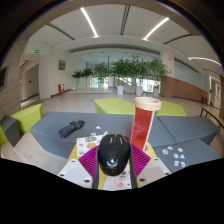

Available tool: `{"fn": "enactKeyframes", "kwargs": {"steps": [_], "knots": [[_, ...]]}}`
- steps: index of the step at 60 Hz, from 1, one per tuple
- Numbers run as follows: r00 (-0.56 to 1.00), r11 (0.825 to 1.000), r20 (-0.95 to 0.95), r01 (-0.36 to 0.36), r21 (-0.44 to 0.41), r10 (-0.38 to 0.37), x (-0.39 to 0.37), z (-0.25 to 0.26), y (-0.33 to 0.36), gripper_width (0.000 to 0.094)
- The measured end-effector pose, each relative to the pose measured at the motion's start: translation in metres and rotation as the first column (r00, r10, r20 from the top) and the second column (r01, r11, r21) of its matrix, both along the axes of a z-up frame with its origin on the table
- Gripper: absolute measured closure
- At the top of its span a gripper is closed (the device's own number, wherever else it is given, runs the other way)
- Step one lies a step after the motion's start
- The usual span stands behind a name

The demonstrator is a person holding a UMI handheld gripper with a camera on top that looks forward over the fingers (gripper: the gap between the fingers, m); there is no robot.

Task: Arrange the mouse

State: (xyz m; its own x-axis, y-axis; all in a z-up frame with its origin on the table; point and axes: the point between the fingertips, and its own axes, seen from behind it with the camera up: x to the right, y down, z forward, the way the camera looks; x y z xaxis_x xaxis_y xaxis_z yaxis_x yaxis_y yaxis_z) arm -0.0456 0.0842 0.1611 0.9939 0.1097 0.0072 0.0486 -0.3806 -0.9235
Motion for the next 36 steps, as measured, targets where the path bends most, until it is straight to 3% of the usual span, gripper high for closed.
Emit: {"fn": "enactKeyframes", "kwargs": {"steps": [4, 9, 22, 27, 36], "knots": [[0.998, 0.998, 0.021, 0.054, -0.038, -0.053, 0.044, -0.023, -0.004, 0.0499], [0.996, 0.985, -0.003, 0.09, -0.149, -0.091, 0.078, -0.08, -0.008, 0.0502], [0.998, 0.939, -0.027, 0.049, -0.34, -0.062, 0.09, -0.173, -0.028, 0.0501], [0.999, 0.941, -0.024, 0.035, -0.336, -0.045, 0.088, -0.177, -0.029, 0.0497], [1.0, 0.936, -0.017, 0.014, -0.352, -0.021, 0.087, -0.173, -0.03, 0.0274]]}}
